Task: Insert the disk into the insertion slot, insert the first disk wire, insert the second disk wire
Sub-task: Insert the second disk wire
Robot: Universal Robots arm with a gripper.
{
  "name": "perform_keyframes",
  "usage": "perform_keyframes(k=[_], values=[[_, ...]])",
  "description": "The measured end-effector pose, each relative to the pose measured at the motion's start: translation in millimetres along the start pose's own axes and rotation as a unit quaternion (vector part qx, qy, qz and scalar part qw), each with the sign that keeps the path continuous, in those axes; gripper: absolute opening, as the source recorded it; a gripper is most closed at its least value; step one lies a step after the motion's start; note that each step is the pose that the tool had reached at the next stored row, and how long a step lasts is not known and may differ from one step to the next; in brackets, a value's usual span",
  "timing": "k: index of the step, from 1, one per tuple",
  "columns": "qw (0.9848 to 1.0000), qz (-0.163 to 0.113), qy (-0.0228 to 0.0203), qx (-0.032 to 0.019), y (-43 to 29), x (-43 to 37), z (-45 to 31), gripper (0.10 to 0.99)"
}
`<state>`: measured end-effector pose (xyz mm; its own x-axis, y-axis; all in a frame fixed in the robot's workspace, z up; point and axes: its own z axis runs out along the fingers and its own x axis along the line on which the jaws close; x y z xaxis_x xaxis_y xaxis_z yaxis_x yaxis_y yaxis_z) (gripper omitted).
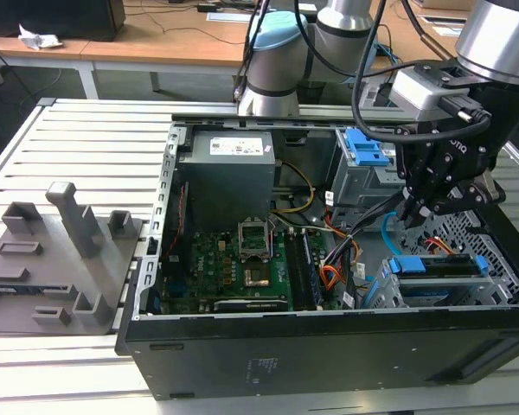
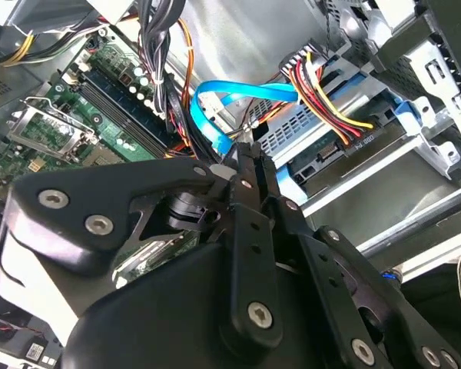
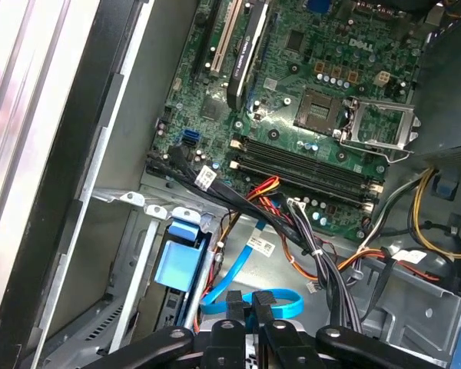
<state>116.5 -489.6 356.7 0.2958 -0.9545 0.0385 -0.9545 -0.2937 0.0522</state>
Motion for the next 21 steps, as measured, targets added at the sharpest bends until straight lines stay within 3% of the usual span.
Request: perform_keyframes(k=[6, 11, 12, 21], values=[[1.0000, 0.000, 0.0003, -0.0001, 0.5, 1.4, 0.1, 0.165], [1.0000, 0.000, 0.0005, -0.0001, 4.4, 15.6, 1.2, 0.165], [1.0000, 0.000, 0.0004, -0.0001, 3.1, 20.2, 3.3, 0.165], [1.0000, 0.002, 0.0003, -0.0004, -6.4, 34.6, 11.8, 0.165]])
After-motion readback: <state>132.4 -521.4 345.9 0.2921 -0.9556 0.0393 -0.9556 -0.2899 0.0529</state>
